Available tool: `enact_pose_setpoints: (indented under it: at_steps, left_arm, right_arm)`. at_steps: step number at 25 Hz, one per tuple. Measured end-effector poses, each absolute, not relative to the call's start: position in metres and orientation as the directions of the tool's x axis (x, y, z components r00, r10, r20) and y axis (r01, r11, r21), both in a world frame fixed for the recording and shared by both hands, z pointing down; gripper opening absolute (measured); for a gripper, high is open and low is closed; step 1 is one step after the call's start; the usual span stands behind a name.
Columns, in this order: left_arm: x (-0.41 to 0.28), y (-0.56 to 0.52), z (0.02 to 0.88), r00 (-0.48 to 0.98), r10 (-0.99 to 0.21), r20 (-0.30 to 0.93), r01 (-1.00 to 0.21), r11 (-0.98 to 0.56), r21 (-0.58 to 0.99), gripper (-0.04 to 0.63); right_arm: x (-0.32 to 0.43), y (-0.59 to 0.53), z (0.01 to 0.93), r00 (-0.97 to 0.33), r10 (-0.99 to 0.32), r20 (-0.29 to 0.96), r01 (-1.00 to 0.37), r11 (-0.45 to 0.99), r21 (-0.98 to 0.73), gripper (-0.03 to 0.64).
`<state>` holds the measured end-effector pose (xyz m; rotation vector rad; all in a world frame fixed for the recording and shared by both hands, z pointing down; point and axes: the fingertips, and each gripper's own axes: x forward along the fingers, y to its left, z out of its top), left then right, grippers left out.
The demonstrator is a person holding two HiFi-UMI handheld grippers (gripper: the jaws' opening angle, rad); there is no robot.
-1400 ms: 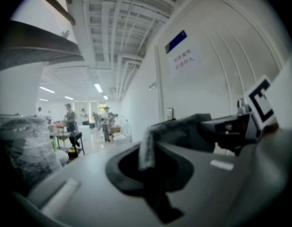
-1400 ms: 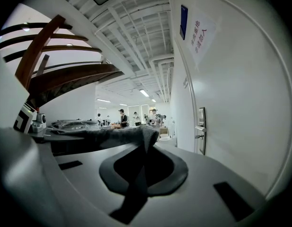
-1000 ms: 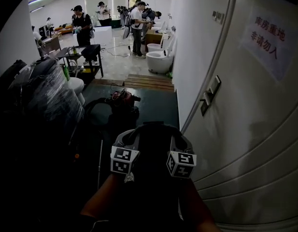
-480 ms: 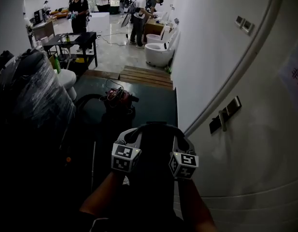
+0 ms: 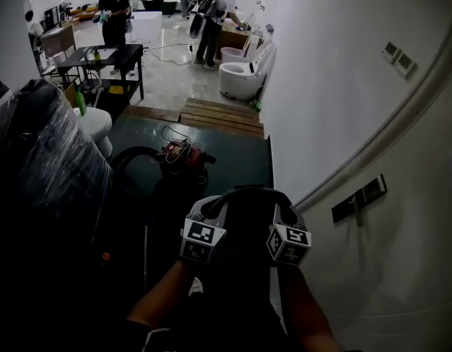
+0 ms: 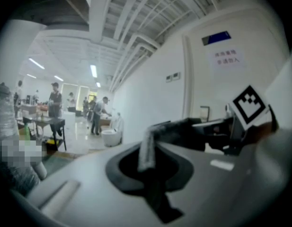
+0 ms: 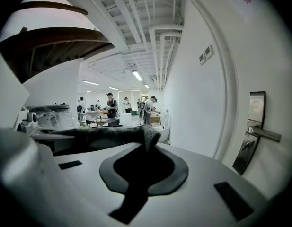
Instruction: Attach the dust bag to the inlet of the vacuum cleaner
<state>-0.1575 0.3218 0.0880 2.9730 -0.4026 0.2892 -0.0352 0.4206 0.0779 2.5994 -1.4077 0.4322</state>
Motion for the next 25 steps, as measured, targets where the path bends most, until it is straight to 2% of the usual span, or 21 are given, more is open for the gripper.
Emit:
enact_pose_setpoints:
  at_steps: [6,15,25]
  left_arm:
    - [-0.156,0.298,0.08,0.955,-0.232,0.184,-0.255,-0.96,0.113,0.014]
    - [-0.15,0.265,0.103,0.935,-0.258,0.243,-0.287,-0.954,0.091,0.014]
    - [-0.078,0.192,0.139,0.897,-0.292,0.33,-0.32,-0.947,0.03,0.014]
  right_arm:
    - [-0.03,0.39,0.062,0.547,-0.787,0.286,-0.825,-0.564,0.025,0.006]
    - [-0.014,0.349,0.089,0.494,-0.83,0.26,-0.851,-0.522,-0.051,0.006]
    - [0.073,0.255,0.135,0.405,-0.859,0.311,-0.88,-0.459,-0.121,0.006]
